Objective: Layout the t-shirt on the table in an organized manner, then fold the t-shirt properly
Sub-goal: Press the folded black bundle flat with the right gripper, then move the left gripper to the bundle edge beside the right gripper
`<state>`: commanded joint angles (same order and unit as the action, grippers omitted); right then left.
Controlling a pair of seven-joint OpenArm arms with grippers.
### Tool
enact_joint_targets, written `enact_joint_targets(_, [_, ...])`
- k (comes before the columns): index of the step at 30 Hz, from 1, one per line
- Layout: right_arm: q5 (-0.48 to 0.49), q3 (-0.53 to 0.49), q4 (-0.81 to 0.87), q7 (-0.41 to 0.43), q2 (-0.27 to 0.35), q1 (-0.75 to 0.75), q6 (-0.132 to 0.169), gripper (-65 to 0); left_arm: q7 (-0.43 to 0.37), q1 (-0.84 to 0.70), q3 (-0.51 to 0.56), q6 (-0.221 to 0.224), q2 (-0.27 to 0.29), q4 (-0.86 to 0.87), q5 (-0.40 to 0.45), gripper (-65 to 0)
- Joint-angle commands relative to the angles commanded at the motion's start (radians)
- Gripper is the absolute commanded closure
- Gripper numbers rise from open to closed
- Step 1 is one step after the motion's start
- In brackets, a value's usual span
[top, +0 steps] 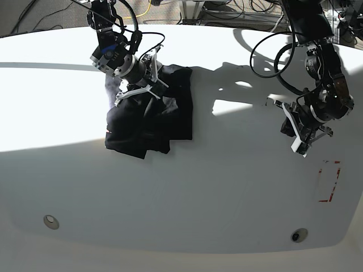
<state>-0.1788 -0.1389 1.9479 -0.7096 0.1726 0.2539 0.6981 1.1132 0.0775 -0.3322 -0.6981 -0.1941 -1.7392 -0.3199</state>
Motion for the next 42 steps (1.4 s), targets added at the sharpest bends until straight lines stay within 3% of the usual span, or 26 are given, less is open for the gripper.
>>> enact_joint_targets(3, [0.000, 0.000, 0.014, 0.000, 0.000, 0.002, 0.000, 0.0, 0.000, 0.000, 0.000, 0.000, 0.000, 0.000, 0.002, -8.2])
enact_joint_targets(19, [0.000, -0.003, 0.091, -0.002, -0.005, 0.000, 0.000, 0.0, 0.000, -0.002, 0.032, 0.000, 0.002, 0.008, 0.003, -8.2])
enact_joint_targets(28, [0.000, -0.002, 0.092, 0.000, -0.064, -0.034, 0.000, 0.0, -0.003, 0.000, 0.157, 0.000, 0.006, 0.138, -0.003, -8.2])
enact_joint_targets(33, [0.002, -0.003, 0.091, 0.000, -0.068, -0.038, 0.000, 0.0, -0.051, -0.003, 0.201, 0.000, 0.081, 0.172, -0.003, -8.2])
enact_joint_targets(42, [0.002, -0.005, 0.089, 0.002, -0.097, -0.048, 0.000, 0.0, -0.057, 0.017, 0.226, 0.000, 0.216, 0.209, -0.066, -8.2])
